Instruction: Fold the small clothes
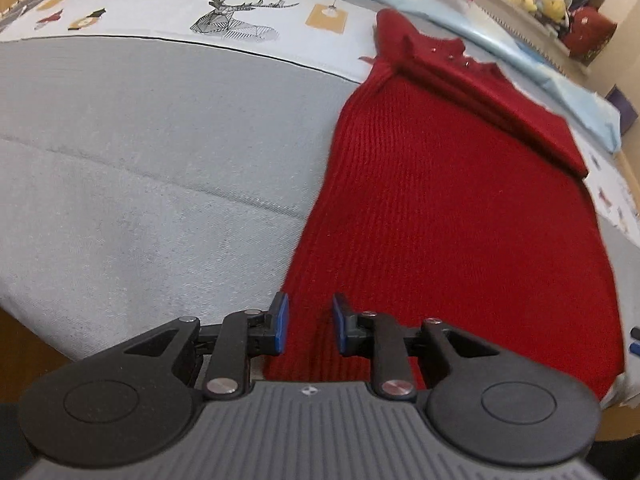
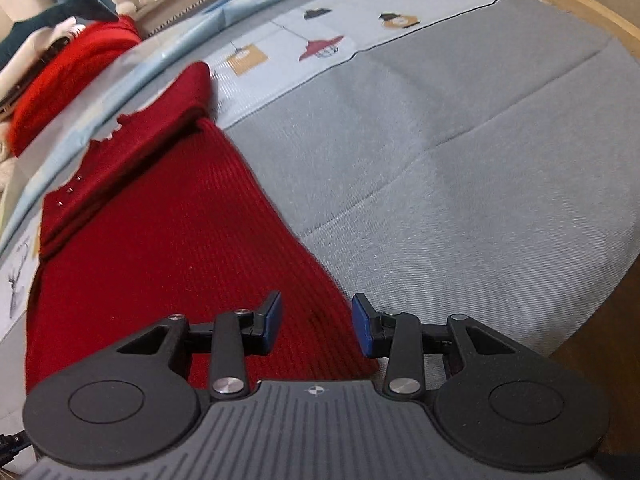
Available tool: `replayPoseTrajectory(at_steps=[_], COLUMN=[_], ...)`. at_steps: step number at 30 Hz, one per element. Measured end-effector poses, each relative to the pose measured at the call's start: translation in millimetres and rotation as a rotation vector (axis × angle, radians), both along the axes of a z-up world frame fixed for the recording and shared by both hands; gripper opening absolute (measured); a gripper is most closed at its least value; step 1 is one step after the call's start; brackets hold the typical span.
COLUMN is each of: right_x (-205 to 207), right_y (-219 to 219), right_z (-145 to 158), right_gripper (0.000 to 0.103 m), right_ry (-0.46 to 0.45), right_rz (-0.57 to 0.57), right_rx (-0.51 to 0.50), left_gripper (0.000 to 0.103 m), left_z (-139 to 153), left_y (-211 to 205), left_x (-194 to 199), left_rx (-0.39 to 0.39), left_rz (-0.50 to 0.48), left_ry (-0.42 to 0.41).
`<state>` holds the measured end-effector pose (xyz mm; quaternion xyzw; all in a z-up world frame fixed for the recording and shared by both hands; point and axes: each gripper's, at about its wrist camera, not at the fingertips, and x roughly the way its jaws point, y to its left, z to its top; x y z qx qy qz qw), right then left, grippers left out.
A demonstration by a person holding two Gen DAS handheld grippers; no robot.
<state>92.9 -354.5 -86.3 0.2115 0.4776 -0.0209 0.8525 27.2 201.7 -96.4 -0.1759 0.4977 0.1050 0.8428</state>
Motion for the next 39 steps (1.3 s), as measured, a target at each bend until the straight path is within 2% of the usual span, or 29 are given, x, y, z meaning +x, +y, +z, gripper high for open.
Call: replayPoseTrajectory(at_steps=[4, 7, 9, 17, 19, 21, 22, 24, 29, 32, 34, 35, 39], right_x=[7, 9, 8, 3, 1, 1, 0, -2, -9, -5, -2, -2, -1], right_y=[7, 10, 12, 12, 11, 11, 10, 10, 0, 1, 3, 5, 9], right_z=[-13, -20, -21, -23, -23, -23, -22, -17, -2, -11, -20, -20, -20], right_gripper=[0.041, 0.041, 0.041, 0.038, 0.033, 0.021, 0.019, 0.008, 0.007, 0.01, 0.012, 0.012, 0.018], right_ry=[0.049, 0.082, 0.083, 0.068, 0.064, 0.062, 0.057, 0.032, -0.04, 0.018, 0.065, 0.065, 0.076], right_rz=[0.007, 0.016, 0.025, 0.055, 0.065, 0.075, 0.079, 0.081, 0.043, 0.041, 0.04, 0.042, 0.057], right_rx=[-0.037, -0.07, -0.078, -0.055, -0.047, -0.031, -0.019, -0.01, 0.036, 0.024, 0.02, 0.003, -0.029], left_gripper=[0.027, 0.027, 0.027, 0.025, 0.022, 0.014, 0.012, 0.01, 0.011, 0.012, 0.014, 0.017, 0.018], left_z=[-5, -9, -14, -14, -14, -13, -12, -8, 5, -3, -10, -12, -15], left_y=[5, 9, 7, -3, -4, -6, -7, -7, -9, -9, -10, -10, -7], left_x=[-2, -1, 0, 0, 0, -1, -1, -3, -11, -7, -4, -4, -2], left_rx=[0.01, -0.027, -0.047, -0.014, -0.018, -0.009, -0.005, 0.0, -0.005, -0.023, 0.004, 0.008, -0.003], left_rz=[0.028, 0.041, 0.029, -0.001, -0.007, -0.019, -0.025, -0.03, -0.036, -0.044, -0.043, -0.044, -0.032], left_ry=[0.012, 0.026, 0.041, 0.029, 0.027, 0.022, 0.018, 0.001, -0.048, -0.019, 0.011, 0.021, 0.024])
